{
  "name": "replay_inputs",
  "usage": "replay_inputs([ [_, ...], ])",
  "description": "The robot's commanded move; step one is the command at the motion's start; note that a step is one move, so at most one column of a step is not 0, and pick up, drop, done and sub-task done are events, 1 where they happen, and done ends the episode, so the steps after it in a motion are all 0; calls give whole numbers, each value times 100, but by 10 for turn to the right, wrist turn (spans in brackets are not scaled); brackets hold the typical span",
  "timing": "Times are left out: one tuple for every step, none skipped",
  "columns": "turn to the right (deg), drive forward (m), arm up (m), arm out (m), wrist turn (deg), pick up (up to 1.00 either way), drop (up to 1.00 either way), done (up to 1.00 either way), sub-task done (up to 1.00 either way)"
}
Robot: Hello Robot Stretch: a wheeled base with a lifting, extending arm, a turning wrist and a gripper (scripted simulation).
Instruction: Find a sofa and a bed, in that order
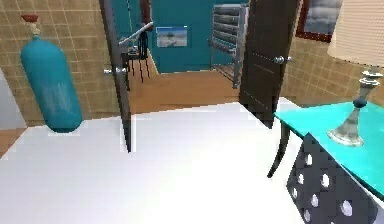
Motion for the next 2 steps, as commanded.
replay_inputs([
  [0, 100, 0, 0, 0, 0, 0, 0, 0],
  [30, 0, 0, 0, 0, 0, 0, 0, 0],
])
